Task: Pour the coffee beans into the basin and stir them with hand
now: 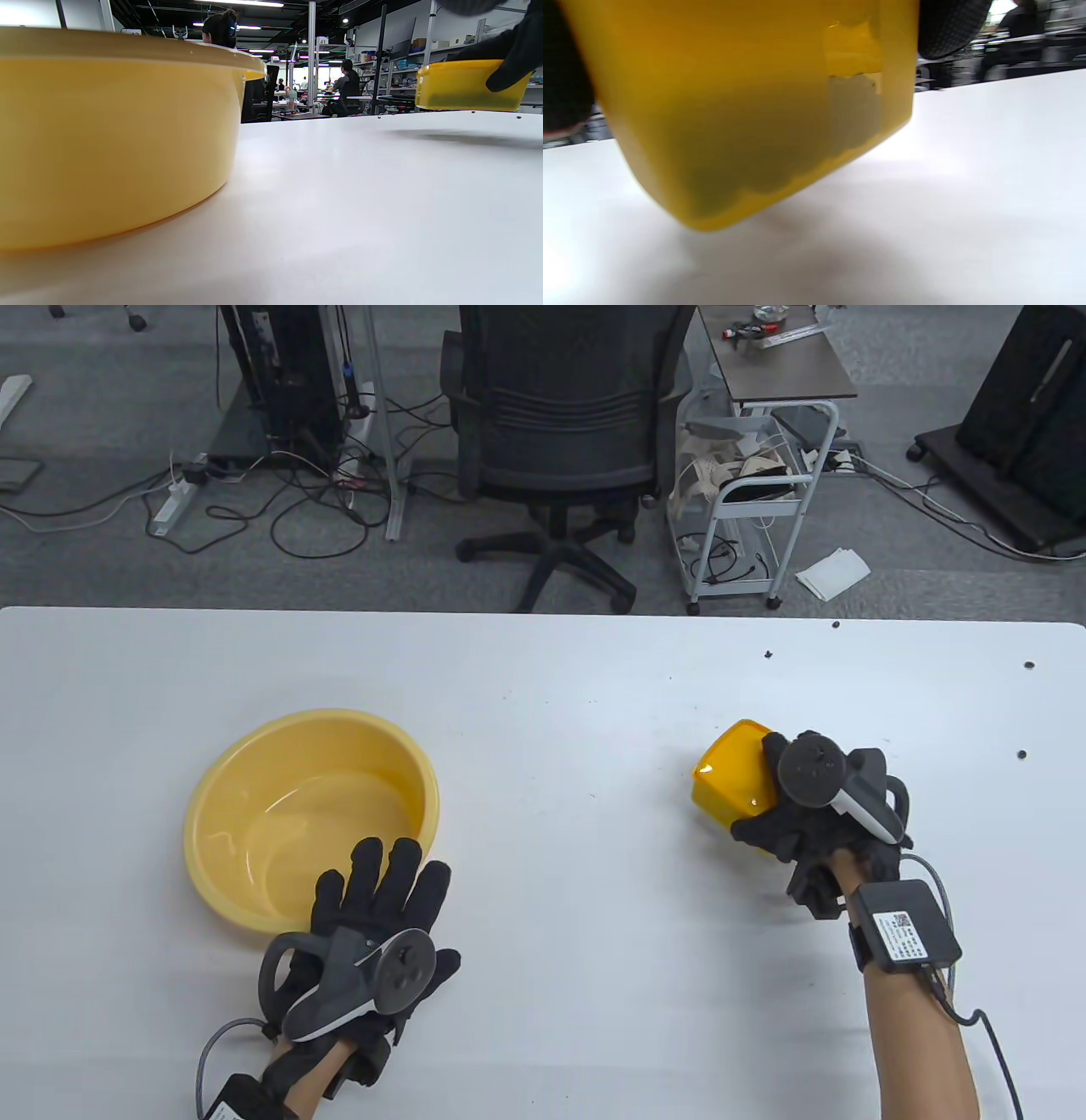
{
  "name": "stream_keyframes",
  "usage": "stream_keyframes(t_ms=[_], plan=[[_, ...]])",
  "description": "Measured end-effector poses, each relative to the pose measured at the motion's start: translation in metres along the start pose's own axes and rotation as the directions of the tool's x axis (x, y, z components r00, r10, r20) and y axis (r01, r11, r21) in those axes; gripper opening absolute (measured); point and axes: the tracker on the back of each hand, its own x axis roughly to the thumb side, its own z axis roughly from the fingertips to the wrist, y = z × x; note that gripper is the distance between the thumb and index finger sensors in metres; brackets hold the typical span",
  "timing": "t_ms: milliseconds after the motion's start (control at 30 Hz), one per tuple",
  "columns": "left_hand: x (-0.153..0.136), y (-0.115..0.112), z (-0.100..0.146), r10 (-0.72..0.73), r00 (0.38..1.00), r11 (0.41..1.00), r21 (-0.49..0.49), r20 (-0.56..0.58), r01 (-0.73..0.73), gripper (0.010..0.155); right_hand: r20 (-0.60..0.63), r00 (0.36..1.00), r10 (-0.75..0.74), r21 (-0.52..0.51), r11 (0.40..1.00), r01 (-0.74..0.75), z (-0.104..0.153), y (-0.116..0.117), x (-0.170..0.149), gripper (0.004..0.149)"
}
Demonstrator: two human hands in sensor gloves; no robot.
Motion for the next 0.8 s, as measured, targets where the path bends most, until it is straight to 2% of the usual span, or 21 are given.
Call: stream_keyframes(t_ms=[167,367,533,667,800], plan=[[0.004,0.000,0.000,0.010,0.999,1.000,-0.007,0.032,-0.010,0.088,0.212,0.977,-0.030,0.018,0.999,0.027,0.029,0.009,0.062,0.111],[0.007,-0.004,-0.002,0.047,0.996,0.998,-0.038,0.080,-0.044,0.089,0.415,0.909,-0.023,0.040,0.999,0.006,0.070,0.035,0.129,0.111],[0.011,-0.008,-0.005,0.074,0.990,0.996,-0.056,0.122,-0.068,0.092,0.469,0.882,-0.047,0.071,0.997,0.015,0.094,0.058,0.158,0.111],[0.015,-0.016,-0.008,0.152,0.966,0.983,-0.128,0.207,-0.128,0.102,0.483,0.876,-0.019,0.085,0.996,-0.026,0.105,0.077,0.168,0.111],[0.020,-0.009,-0.004,0.098,0.961,0.995,-0.008,0.258,-0.099,0.104,0.490,0.872,0.004,0.096,0.994,-0.059,0.110,0.090,0.172,0.111]])
